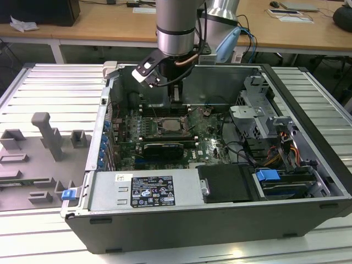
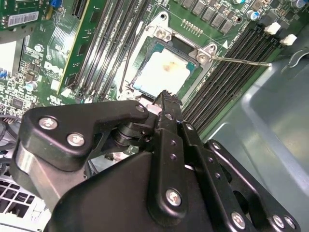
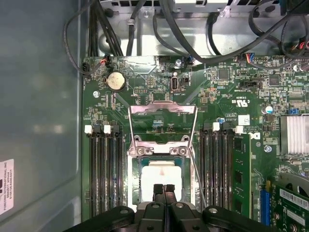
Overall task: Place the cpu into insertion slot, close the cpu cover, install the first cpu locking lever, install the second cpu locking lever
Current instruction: 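Close the cpu cover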
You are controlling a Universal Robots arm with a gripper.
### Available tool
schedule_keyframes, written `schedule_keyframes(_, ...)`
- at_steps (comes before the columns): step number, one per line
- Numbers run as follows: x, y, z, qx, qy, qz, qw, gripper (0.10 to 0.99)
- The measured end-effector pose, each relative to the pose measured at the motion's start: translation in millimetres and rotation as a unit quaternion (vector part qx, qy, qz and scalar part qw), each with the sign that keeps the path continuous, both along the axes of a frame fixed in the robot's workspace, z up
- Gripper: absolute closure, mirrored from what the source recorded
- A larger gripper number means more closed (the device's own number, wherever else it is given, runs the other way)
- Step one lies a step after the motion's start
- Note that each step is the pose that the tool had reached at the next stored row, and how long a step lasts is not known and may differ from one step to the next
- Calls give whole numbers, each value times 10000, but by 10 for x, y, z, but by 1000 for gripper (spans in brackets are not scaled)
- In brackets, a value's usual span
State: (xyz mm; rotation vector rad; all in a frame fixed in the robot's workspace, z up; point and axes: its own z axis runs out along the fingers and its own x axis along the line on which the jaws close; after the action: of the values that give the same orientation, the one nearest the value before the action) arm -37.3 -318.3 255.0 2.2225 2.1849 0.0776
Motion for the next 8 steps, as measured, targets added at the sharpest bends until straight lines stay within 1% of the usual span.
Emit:
schedule_keyframes(5,17,0,15,1,0,0,10000,980)
schedule_keyframes(8,53,0,18,0,0,0,10000,980)
